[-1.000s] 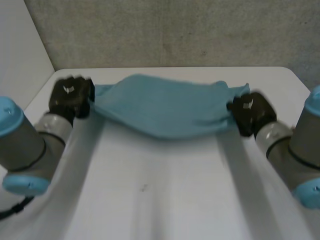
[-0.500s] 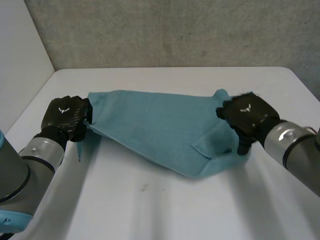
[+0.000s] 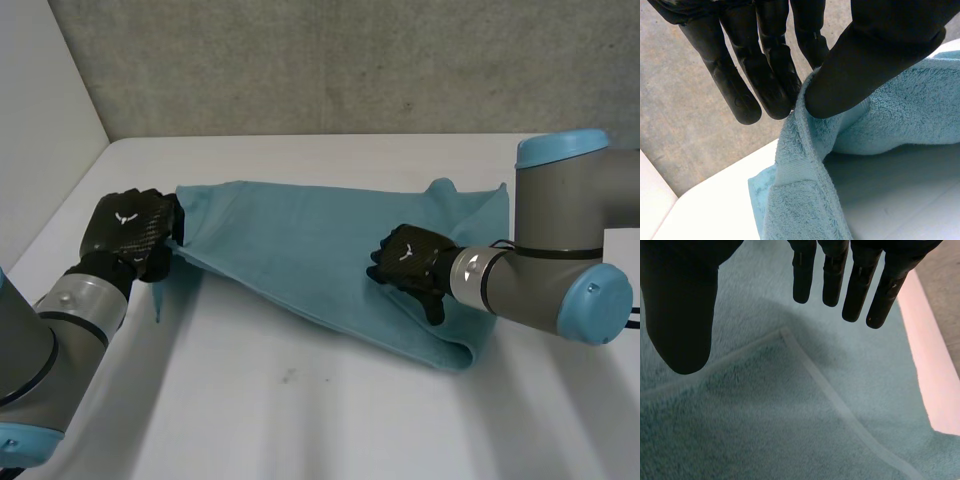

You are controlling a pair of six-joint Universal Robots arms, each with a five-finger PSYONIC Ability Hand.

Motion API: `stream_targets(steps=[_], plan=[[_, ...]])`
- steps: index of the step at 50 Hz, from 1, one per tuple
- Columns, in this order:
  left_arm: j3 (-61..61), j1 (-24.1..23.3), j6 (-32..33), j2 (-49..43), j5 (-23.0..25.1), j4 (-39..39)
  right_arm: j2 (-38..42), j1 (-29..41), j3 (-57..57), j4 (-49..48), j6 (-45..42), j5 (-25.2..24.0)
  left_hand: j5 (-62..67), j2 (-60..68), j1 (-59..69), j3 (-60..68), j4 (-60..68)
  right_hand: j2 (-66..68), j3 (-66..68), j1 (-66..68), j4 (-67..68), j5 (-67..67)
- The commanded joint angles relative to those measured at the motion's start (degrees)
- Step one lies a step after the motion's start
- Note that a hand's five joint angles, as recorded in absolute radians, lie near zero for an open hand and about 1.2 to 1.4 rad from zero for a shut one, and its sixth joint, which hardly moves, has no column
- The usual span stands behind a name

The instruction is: Fold the laundry

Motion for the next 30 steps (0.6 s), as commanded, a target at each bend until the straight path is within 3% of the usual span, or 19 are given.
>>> stream_targets(steps=[1,18,22,30], plan=[[-0.53,0.20,0.07,-0.07,0.05,0.07,2.73,-0.18,-1.60,-0.14,-2.68,1.41,10.62,10.16,11.80,10.28,10.23,0.17,1.07,3.81,1.90,1.78],[-0.53,0.12,-0.02,-0.07,0.05,0.07,5.01,-0.18,-2.56,-0.31,-2.95,2.29,10.62,10.16,11.80,10.28,10.23,1.69,2.59,5.32,3.41,3.29],[-0.53,0.12,-0.02,-0.07,0.05,0.16,4.84,-0.27,-2.56,-0.57,-2.95,2.46,10.62,10.16,11.80,10.28,10.23,12.10,13.00,15.74,13.83,13.70],[-0.53,0.12,-0.02,-0.07,0.05,0.07,5.45,-0.44,-2.47,-0.40,-2.95,3.08,10.62,10.16,11.80,10.28,10.23,7.41,8.31,11.04,9.14,9.01]])
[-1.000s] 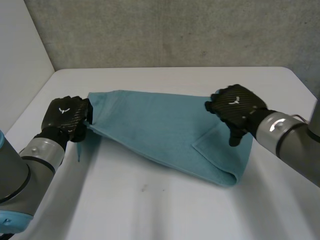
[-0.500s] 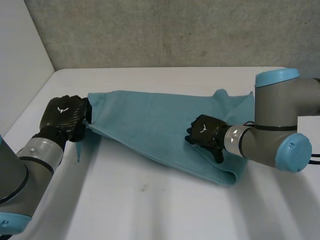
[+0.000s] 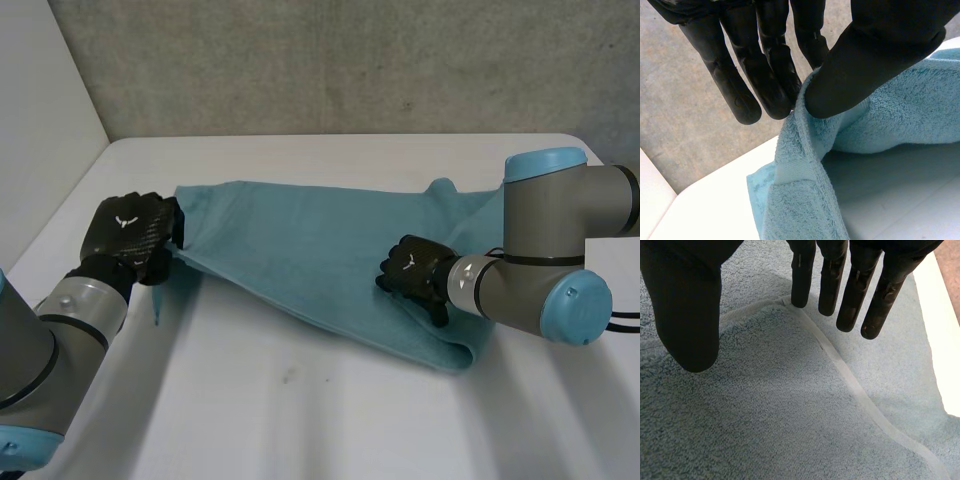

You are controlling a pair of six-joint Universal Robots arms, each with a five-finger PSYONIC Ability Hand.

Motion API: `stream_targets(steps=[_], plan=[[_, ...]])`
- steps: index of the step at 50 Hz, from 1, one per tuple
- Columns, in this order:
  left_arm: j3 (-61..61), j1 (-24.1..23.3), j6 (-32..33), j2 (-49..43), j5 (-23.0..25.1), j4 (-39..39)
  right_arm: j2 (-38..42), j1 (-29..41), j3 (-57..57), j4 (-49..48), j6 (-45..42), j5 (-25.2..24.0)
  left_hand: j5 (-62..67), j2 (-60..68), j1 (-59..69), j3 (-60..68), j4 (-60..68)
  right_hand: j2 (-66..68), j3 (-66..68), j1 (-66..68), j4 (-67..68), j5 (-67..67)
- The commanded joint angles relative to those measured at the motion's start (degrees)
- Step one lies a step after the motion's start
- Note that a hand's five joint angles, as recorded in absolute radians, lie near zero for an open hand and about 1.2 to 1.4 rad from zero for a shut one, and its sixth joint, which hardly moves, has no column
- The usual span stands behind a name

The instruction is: Fold the laundry

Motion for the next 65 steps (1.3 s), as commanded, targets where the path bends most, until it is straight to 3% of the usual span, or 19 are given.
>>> stream_targets(steps=[1,17,26,31,33,36,41,44,49,57,63,65], plan=[[0.00,0.00,0.00,0.00,0.00,-0.02,0.49,-0.12,0.07,0.08,0.02,0.56,10.61,10.16,11.80,10.28,10.23,1.30,1.42,5.95,1.32,2.16],[0.00,0.00,0.00,0.18,0.00,-0.02,0.40,-0.56,1.03,-2.47,1.07,1.09,10.61,10.16,11.80,10.28,10.23,51.01,51.13,55.66,51.03,51.88],[0.00,0.00,0.00,0.27,-0.09,-0.02,0.22,-0.65,2.00,-2.91,1.34,1.35,10.61,10.16,11.80,10.28,10.23,51.03,51.15,55.68,51.05,51.89],[0.00,0.00,0.00,0.27,-0.09,-0.11,-2.24,-0.91,1.83,-5.72,5.38,4.69,10.61,10.16,11.80,10.28,10.23,51.03,51.15,55.68,51.05,51.89],[0.18,0.18,0.00,0.97,-0.09,-0.20,-8.01,-2.30,2.44,-7.56,11.67,7.67,10.61,10.16,11.80,10.28,10.23,51.03,51.15,55.68,51.05,51.89],[0.26,0.35,0.00,1.59,-0.18,-0.20,-11.29,-4.34,3.50,-7.83,15.40,8.12,10.61,10.16,11.80,10.28,10.23,51.03,51.15,55.68,51.05,51.89],[0.09,1.85,0.18,5.53,-0.18,-1.16,-25.32,-11.53,11.39,-7.66,22.16,9.17,10.61,10.16,11.80,10.28,10.23,51.03,51.15,55.68,51.05,51.89],[0.18,1.94,0.18,6.86,-0.18,-1.96,-28.43,-12.95,13.60,-7.57,22.26,9.26,10.61,10.16,11.80,10.28,10.23,51.03,51.15,55.68,51.05,51.89],[1.93,3.08,0.18,15.45,0.00,-7.74,-41.14,-17.34,19.84,-5.99,22.08,9.09,10.61,10.16,11.80,10.28,10.23,51.03,51.15,55.68,51.05,51.89],[8.34,3.60,0.18,25.22,0.61,-14.69,-55.22,-24.45,18.18,-2.22,20.59,8.65,10.61,10.16,11.80,10.28,10.23,51.03,51.15,55.68,51.05,51.89],[12.39,6.07,0.35,25.58,4.30,-19.36,-57.70,-27.10,17.91,3.24,17.95,7.59,10.61,10.16,11.80,10.28,10.23,51.03,51.15,55.68,51.05,51.89],[13.53,9.13,0.26,23.92,7.54,-22.25,-57.18,-27.10,19.66,4.56,16.55,6.98,10.61,10.16,11.80,10.28,10.23,51.03,51.15,55.68,51.05,51.89]])
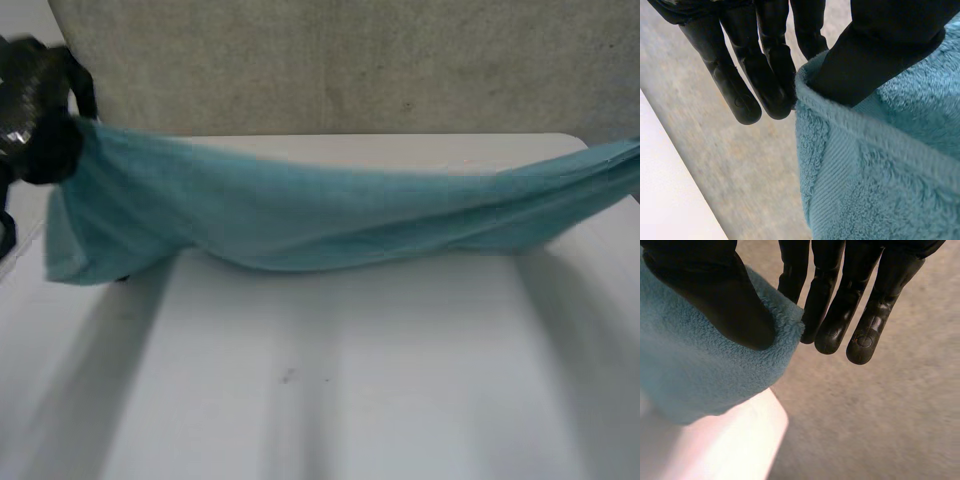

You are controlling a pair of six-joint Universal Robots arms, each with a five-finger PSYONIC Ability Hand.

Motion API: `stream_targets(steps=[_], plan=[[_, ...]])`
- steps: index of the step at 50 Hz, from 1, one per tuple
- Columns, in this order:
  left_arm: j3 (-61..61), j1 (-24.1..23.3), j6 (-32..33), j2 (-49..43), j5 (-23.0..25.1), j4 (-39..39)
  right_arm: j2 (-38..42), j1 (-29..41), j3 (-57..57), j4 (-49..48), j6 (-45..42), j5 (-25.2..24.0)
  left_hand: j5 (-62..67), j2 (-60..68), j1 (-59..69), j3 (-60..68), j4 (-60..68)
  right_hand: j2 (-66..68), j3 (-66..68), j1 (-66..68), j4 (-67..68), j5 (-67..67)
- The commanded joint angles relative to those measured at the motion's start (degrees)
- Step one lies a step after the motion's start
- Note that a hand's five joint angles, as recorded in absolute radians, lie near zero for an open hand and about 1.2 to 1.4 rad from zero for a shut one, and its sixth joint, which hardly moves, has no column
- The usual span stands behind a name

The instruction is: Fold the laundry

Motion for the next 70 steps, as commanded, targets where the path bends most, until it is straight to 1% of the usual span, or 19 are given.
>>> stream_targets(steps=[1,3,9,11,12,14,17,19,26,28,32,33,37,44,47,49,57,63,70], plan=[[4.74,5.02,0.03,-1.19,6.23,-6.88,-1.37,-2.12,1.14,5.35,-3.40,-1.44,10.61,10.16,11.64,10.27,10.23,12.51,12.12,24.99,11.77,13.64],[4.48,6.42,0.03,-5.82,9.29,-7.67,1.07,-1.77,3.94,5.09,-4.62,-1.17,10.61,10.16,11.64,10.27,10.23,12.51,12.12,24.99,11.77,13.64],[5.45,6.34,0.20,-16.92,10.44,-7.94,11.37,1.75,4.22,3.24,-5.24,-0.12,10.61,10.16,11.64,10.27,10.23,12.51,12.12,24.99,11.77,13.64],[7.98,5.99,1.51,-24.88,10.44,-7.94,18.19,5.86,2.21,1.41,-5.15,3.03,10.61,10.16,11.64,10.27,10.23,12.51,12.12,24.99,11.77,13.64],[7.99,5.99,1.52,-24.92,10.44,-7.94,18.23,5.88,2.20,1.40,-5.15,3.04,10.61,10.16,11.64,10.27,10.23,12.51,12.12,24.99,11.77,13.64],[12.54,4.59,5.02,-32.36,10.10,-8.02,24.70,8.24,-1.74,-0.70,-4.98,7.85,10.61,10.16,11.64,10.27,10.23,12.51,12.12,24.99,11.77,13.64],[15.64,3.35,7.06,-35.82,9.83,-7.85,30.33,9.83,-7.97,-3.68,-4.72,11.38,10.61,10.16,11.64,10.27,10.23,12.51,12.12,24.99,11.77,13.64],[23.25,1.25,9.42,-41.16,8.34,-7.76,32.70,10.79,-11.31,-5.44,-4.63,12.26,10.61,10.16,11.64,10.27,10.23,12.51,12.12,24.99,11.77,13.64],[41.22,-0.08,8.47,-44.35,6.05,-4.95,37.74,13.44,-29.88,-15.65,-1.73,13.77,10.61,10.16,11.64,10.27,10.23,12.51,12.12,24.99,11.77,13.64],[44.82,-0.34,7.59,-43.99,5.96,-1.78,37.56,13.44,-34.37,-19.34,-0.32,14.21,10.61,10.16,11.64,10.27,10.23,12.51,12.12,24.99,11.77,13.64],[49.30,-0.60,3.47,-38.66,2.81,11.70,35.99,13.79,-40.08,-29.86,4.59,16.05,10.61,10.16,11.64,10.27,10.23,12.51,12.12,24.99,11.77,13.64],[49.30,-0.43,2.06,-36.81,1.32,15.75,33.54,13.88,-38.95,-31.89,5.39,16.31,10.61,10.16,11.64,10.27,10.23,12.51,12.12,24.99,11.77,13.64],[48.43,-0.08,0.39,-34.77,0.08,18.78,28.01,13.44,-33.17,-33.05,6.62,15.97,10.61,10.16,11.64,10.27,10.23,12.51,12.12,24.99,11.77,13.64],[39.11,0.54,-0.41,-32.74,0.25,14.74,22.19,12.73,-12.96,-32.79,8.38,13.95,10.61,10.16,11.64,10.27,10.23,12.51,12.12,24.99,11.77,13.64],[31.90,0.54,-0.32,-32.39,0.34,12.98,20.86,12.73,-8.44,-32.70,8.47,13.24,10.61,10.16,11.64,10.27,10.23,12.51,12.12,24.99,11.77,13.64],[23.51,0.62,-0.32,-31.69,0.60,12.45,18.67,12.82,0.74,-33.49,8.56,11.23,10.61,10.16,11.64,10.27,10.23,12.51,12.12,24.99,11.77,13.64],[7.93,1.77,0.20,-34.40,1.92,15.08,18.75,12.12,16.06,-35.69,9.35,3.67,10.61,10.16,11.64,10.27,10.23,12.51,12.12,24.99,11.77,13.64],[5.01,1.94,1.17,-39.86,2.01,15.62,20.86,9.92,21.35,-35.95,10.05,2.25,10.61,10.16,11.64,10.27,10.23,12.51,12.12,24.99,11.77,13.64],[0.79,4.22,7.31,-41.62,2.10,14.65,21.92,6.16,25.40,-36.22,11.72,1.29,10.61,10.16,11.64,10.27,10.23,12.51,12.12,24.99,11.77,13.64]])
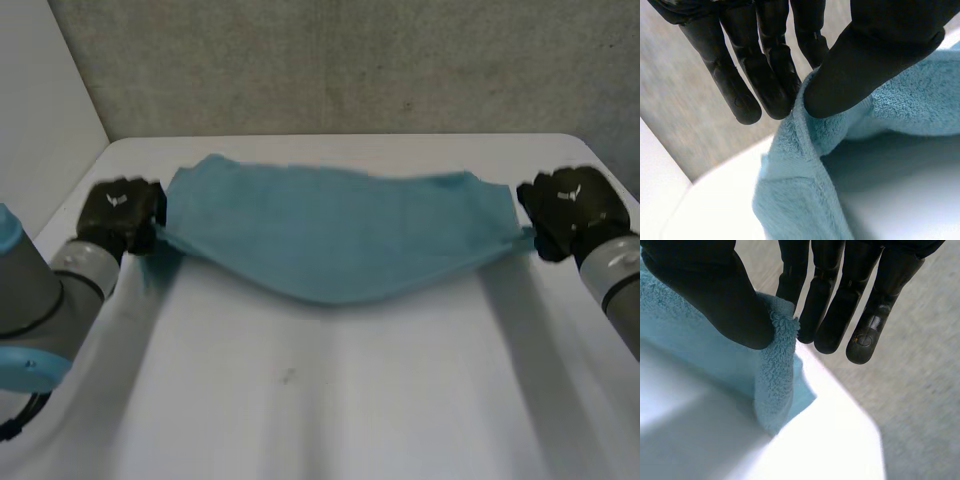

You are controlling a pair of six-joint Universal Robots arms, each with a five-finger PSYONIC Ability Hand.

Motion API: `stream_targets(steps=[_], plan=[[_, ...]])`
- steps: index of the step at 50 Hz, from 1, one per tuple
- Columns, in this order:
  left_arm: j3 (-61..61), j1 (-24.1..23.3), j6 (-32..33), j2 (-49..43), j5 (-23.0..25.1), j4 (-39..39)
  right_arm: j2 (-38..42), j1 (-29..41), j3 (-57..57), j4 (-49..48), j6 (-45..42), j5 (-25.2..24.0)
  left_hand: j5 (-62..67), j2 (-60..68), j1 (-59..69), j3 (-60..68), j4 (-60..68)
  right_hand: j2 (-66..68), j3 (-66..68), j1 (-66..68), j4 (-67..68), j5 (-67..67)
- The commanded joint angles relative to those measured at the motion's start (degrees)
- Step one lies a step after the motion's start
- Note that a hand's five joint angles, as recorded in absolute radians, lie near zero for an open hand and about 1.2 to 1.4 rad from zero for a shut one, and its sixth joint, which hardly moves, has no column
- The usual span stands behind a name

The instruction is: Fold the laundry

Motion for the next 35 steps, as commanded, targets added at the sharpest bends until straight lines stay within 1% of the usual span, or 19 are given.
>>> stream_targets(steps=[1,2,3,4,5,6,7,8,9,10,11,12,14,15,17,29,35], plan=[[-3.16,2.04,5.56,-2.01,0.02,-0.71,0.93,-3.55,2.81,-0.11,1.38,-0.68,10.52,10.15,11.59,10.28,10.23,12.18,11.89,24.99,11.57,13.18],[-3.60,2.73,6.95,-1.92,0.02,-0.62,0.66,-4.95,2.81,0.24,1.55,-1.29,10.52,10.15,11.59,10.28,10.23,12.18,11.89,24.99,11.57,13.18],[-3.78,3.35,8.36,-2.01,0.11,-0.62,0.14,-5.83,2.89,0.50,1.99,-1.99,5.04,4.68,6.12,4.81,4.76,12.18,11.89,24.99,11.57,13.18],[-3.78,3.36,8.37,-2.01,0.11,-0.62,0.13,-5.84,2.89,0.50,1.99,-2.00,4.99,4.62,6.06,4.75,4.70,12.18,11.89,24.99,11.57,13.18],[-3.78,3.44,9.33,-2.36,0.11,-0.62,-0.91,-6.54,2.98,0.50,2.95,-2.61,-2.34,-2.70,-1.27,-2.58,-2.63,12.18,11.89,24.99,11.57,13.18],[-3.78,3.44,10.21,-2.62,0.11,-0.62,-1.88,-7.06,2.98,0.50,4.61,-3.31,-6.24,-6.61,-5.17,-6.48,-6.53,12.18,11.89,24.99,11.57,13.18],[-3.78,3.44,10.22,-2.62,0.11,-0.62,-1.89,-7.07,2.98,0.50,4.63,-3.32,-6.28,-6.65,-5.21,-6.52,-6.57,12.18,11.89,24.99,11.57,13.18],[-3.78,3.53,10.65,-3.15,0.11,-0.45,-2.15,-7.77,2.89,0.50,6.63,-3.84,-12.11,-12.47,-11.04,-12.35,-12.40,12.18,11.89,24.99,11.57,13.18],[-3.78,3.53,10.65,-3.15,0.11,-0.45,-2.15,-8.64,2.72,0.59,8.82,-4.37,-12.17,-12.53,-11.10,-12.41,-12.46,12.18,11.89,24.99,11.57,13.18],[-3.61,3.53,10.83,-4.02,0.11,-0.45,-2.15,-8.65,2.72,0.59,8.85,-4.37,-16.50,-16.86,-15.43,-16.74,-16.79,12.18,11.89,24.99,11.57,13.18],[-3.34,3.53,10.92,-4.90,0.02,-0.45,-2.24,-9.35,2.72,0.68,10.50,-4.98,-17.88,-18.24,-16.80,-18.11,-18.16,12.18,11.89,24.99,11.57,13.18],[-3.34,3.53,10.92,-4.91,0.02,-0.45,-2.24,-9.35,2.72,0.68,10.52,-4.99,-17.89,-18.25,-16.82,-18.12,-18.18,12.18,11.89,24.99,11.57,13.18],[-3.16,3.62,10.83,-5.87,0.02,-0.62,-2.15,-10.14,2.89,0.68,12.36,-6.04,-24.08,-24.44,-23.00,-24.31,-24.36,12.18,11.89,24.99,11.57,13.18],[-3.16,3.62,10.83,-5.87,0.02,-0.62,-2.15,-10.15,2.89,0.68,12.36,-6.04,-24.11,-24.48,-23.04,-24.35,-24.40,12.18,11.89,24.99,11.57,13.18],[-3.34,3.62,10.83,-6.23,0.02,-0.45,-2.06,-10.50,2.89,0.59,12.63,-6.57,-30.65,-31.01,-29.57,-30.88,-30.93,12.18,11.89,24.99,11.57,13.18],[-3.16,4.32,11.01,-6.40,-0.51,1.39,-1.97,-12.43,2.45,0.33,12.01,-6.04,-30.34,-30.70,-29.26,-30.57,-30.62,12.18,11.89,24.99,11.57,13.18],[-3.34,4.50,11.09,-6.49,-1.03,2.71,-1.36,-13.92,2.10,0.24,11.92,-6.04,-28.16,-28.52,-27.09,-28.40,-28.45,12.18,11.89,24.99,11.57,13.18]])
